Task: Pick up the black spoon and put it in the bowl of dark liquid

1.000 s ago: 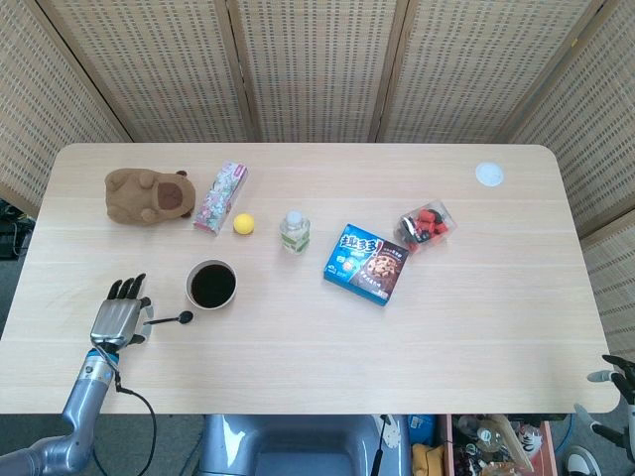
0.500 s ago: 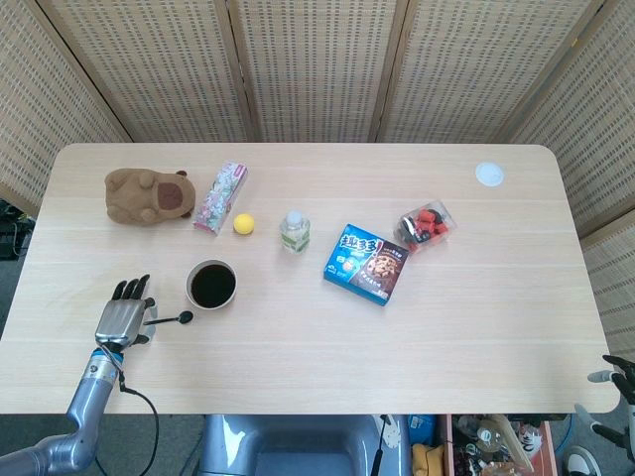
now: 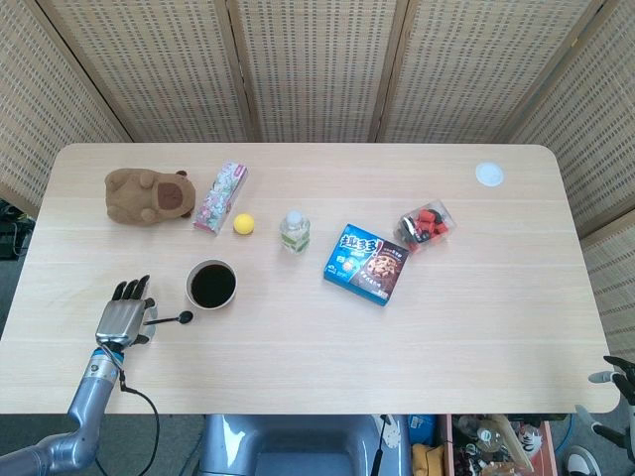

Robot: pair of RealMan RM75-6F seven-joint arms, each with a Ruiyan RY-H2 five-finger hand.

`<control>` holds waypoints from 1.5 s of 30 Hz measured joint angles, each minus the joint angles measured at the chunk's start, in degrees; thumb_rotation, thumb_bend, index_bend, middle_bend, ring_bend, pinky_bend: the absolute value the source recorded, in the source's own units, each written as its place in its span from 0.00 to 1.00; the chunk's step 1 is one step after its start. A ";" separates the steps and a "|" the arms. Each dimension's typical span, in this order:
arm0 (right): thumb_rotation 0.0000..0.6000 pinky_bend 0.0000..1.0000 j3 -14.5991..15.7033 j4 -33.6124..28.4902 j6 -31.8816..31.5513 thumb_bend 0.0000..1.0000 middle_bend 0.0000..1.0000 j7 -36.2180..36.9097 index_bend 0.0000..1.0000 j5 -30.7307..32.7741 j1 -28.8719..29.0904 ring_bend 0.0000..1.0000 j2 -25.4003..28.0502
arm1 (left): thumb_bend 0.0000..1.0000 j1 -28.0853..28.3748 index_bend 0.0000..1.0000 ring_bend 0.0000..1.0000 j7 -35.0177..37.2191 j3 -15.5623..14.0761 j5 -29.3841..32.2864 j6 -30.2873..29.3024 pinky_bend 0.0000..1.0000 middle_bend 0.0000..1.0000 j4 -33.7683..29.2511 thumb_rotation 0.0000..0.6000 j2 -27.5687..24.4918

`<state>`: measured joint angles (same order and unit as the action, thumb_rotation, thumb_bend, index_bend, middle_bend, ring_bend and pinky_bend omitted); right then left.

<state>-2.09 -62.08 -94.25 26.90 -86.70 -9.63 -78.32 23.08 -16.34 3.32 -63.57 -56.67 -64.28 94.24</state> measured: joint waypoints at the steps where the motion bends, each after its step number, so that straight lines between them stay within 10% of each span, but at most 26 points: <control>1: 1.00 0.31 0.01 0.02 0.04 0.30 0.34 0.01 0.47 0.01 0.00 0.22 -0.01 | 0.38 -0.01 0.49 0.00 0.03 0.06 0.06 0.12 0.00 0.00 -0.06 1.00 -0.03; 45: 1.00 0.31 0.00 -0.06 0.42 0.30 0.34 -0.08 0.47 0.17 -0.05 0.22 0.08 | 0.41 -0.18 0.52 0.00 1.61 1.42 0.49 1.74 0.00 0.00 -1.11 1.00 -0.33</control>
<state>-2.09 -62.14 -93.83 26.82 -86.53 -9.68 -78.24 22.90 -14.73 4.74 -63.08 -54.93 -65.39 93.90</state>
